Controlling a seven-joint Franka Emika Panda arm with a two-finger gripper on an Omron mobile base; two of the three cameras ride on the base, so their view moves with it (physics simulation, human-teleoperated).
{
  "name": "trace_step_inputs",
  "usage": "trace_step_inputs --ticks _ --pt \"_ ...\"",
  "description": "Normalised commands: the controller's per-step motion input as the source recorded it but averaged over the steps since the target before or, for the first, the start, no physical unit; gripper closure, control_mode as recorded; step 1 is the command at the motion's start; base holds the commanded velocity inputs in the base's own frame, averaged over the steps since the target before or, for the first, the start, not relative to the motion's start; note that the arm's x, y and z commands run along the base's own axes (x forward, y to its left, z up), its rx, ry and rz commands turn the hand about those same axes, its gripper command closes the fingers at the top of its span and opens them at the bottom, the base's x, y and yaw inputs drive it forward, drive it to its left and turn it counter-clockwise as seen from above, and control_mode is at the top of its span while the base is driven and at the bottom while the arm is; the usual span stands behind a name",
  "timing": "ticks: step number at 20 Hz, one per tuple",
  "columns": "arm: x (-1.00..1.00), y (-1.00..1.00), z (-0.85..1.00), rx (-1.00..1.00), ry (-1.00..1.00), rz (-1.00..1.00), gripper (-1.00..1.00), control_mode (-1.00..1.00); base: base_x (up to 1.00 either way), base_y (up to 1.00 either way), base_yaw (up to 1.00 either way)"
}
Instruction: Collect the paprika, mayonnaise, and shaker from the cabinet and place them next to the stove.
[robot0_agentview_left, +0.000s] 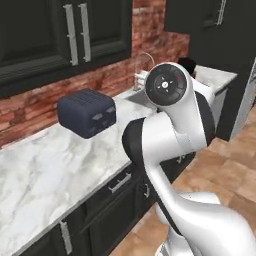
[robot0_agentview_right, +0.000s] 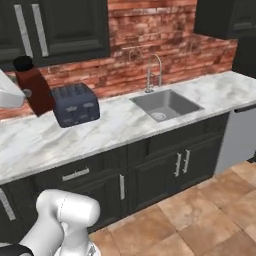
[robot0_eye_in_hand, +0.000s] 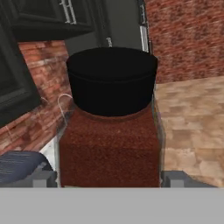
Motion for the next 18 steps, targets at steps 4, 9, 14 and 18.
trace_step_inputs --ticks 4,9,14,18 --pt "0.0 0.0 0.0 0.0 0.0 0.0 1.0 1.0 0.02 -0.13 -0.7" --pt "0.0 0.0 0.0 0.0 0.0 0.0 1.0 1.0 0.0 -0.07 -0.75" --pt "0.0 0.0 0.0 0.0 0.0 0.0 1.0 1.0 0.0 0.0 -0.75" --pt "0.0 0.0 0.0 0.0 0.0 0.0 1.0 1.0 0.0 0.0 -0.75"
